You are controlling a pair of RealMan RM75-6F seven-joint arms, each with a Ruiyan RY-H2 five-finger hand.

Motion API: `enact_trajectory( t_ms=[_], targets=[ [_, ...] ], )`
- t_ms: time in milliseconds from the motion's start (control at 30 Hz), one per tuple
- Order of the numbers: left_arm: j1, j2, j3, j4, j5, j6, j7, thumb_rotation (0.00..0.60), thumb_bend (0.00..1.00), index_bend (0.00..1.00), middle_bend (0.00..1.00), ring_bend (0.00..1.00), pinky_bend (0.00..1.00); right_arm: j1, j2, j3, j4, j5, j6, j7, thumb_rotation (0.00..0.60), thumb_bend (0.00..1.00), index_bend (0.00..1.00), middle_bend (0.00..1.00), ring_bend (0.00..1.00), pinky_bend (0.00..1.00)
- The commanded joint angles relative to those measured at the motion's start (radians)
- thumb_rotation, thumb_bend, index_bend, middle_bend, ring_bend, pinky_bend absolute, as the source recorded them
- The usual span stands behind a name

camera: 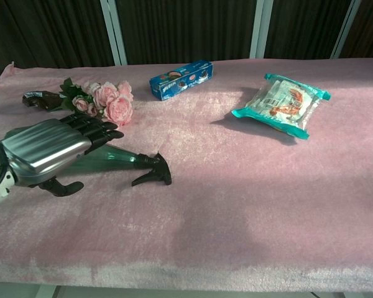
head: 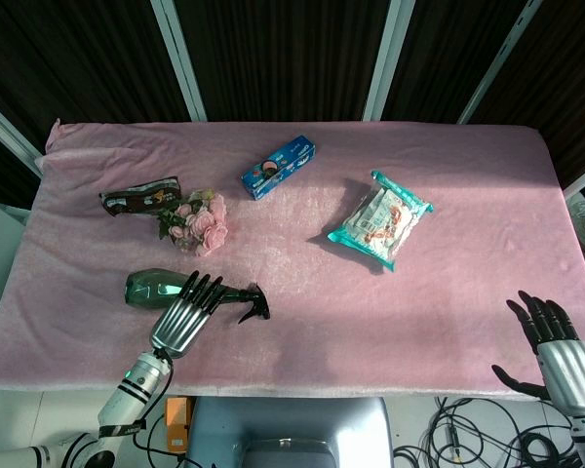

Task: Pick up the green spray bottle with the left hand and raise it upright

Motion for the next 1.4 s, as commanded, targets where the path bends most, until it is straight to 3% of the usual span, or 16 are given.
enact_trajectory(
  t_ms=[33,133,233,400,600,700,767,867,967,1100,1267,1400],
  targets=[
    [-0.005,-0.021,-0.009,0.014,-0.032,-0.001,0.028,0.6,0.32,0.0,0.0,0.0,0.0,-0.001,0.003,0.0,0.001,-0.003,0.005,0.009,0.6,0.34,0.0,0.0,0.0,0.0],
    [-0.017,-0.046,-0.014,0.043,-0.039,-0.004,0.045,0.6,0.32,0.0,0.01,0.0,0.0,-0.003,0.01,-0.002,0.003,-0.001,0.006,0.019,0.6,0.34,0.0,0.0,0.0,0.0],
    [-0.033,-0.084,-0.022,0.099,-0.057,-0.005,0.094,0.6,0.33,0.0,0.09,0.0,0.0,-0.009,0.013,0.0,0.009,-0.003,0.022,0.03,0.6,0.33,0.0,0.0,0.0,0.0],
    [-0.053,-0.166,-0.041,0.218,-0.097,0.03,0.236,0.6,0.34,0.14,0.23,0.0,0.0,-0.015,0.021,0.0,0.011,-0.005,0.034,0.048,0.6,0.34,0.0,0.0,0.0,0.0],
    [-0.06,-0.219,-0.038,0.283,-0.143,0.035,0.317,0.6,0.34,0.19,0.28,0.02,0.0,-0.013,0.026,-0.003,0.01,-0.005,0.026,0.052,0.6,0.34,0.0,0.0,0.0,0.0],
    [-0.068,-0.23,-0.028,0.313,-0.113,0.044,0.3,0.6,0.35,0.33,0.4,0.07,0.0,-0.012,0.026,-0.004,0.008,-0.008,0.024,0.049,0.6,0.34,0.0,0.0,0.0,0.0],
    [-0.073,-0.24,-0.016,0.345,-0.059,0.07,0.264,0.6,0.37,0.52,0.57,0.16,0.0,-0.012,0.026,-0.004,0.007,-0.009,0.023,0.047,0.6,0.33,0.0,0.0,0.0,0.0],
    [-0.076,-0.255,0.0,0.408,0.044,0.136,0.159,0.6,0.42,0.71,0.73,0.29,0.0,-0.012,0.024,-0.004,0.006,-0.009,0.023,0.043,0.6,0.34,0.0,0.0,0.0,0.0],
    [-0.075,-0.259,0.001,0.455,0.13,0.214,0.016,0.6,0.48,0.77,0.8,0.36,0.0,-0.011,0.022,-0.005,0.006,-0.012,0.02,0.038,0.6,0.34,0.0,0.0,0.0,0.0],
    [-0.067,-0.239,-0.024,0.451,0.207,0.328,-0.209,0.6,0.5,0.81,0.83,0.39,0.0,-0.01,0.021,-0.005,0.006,-0.013,0.018,0.035,0.6,0.33,0.0,0.0,0.0,0.0],
    [-0.029,-0.189,-0.09,0.329,0.242,0.472,-0.658,0.6,0.54,0.81,0.82,0.4,0.0,-0.01,0.018,-0.004,0.005,-0.013,0.02,0.034,0.6,0.34,0.0,0.0,0.0,0.0],
    [-0.015,-0.189,-0.108,0.314,0.241,0.507,-0.799,0.6,0.58,0.81,0.83,0.4,0.0,-0.009,0.017,-0.004,0.005,-0.013,0.018,0.033,0.6,0.34,0.0,0.0,0.0,0.0]
  ],
)
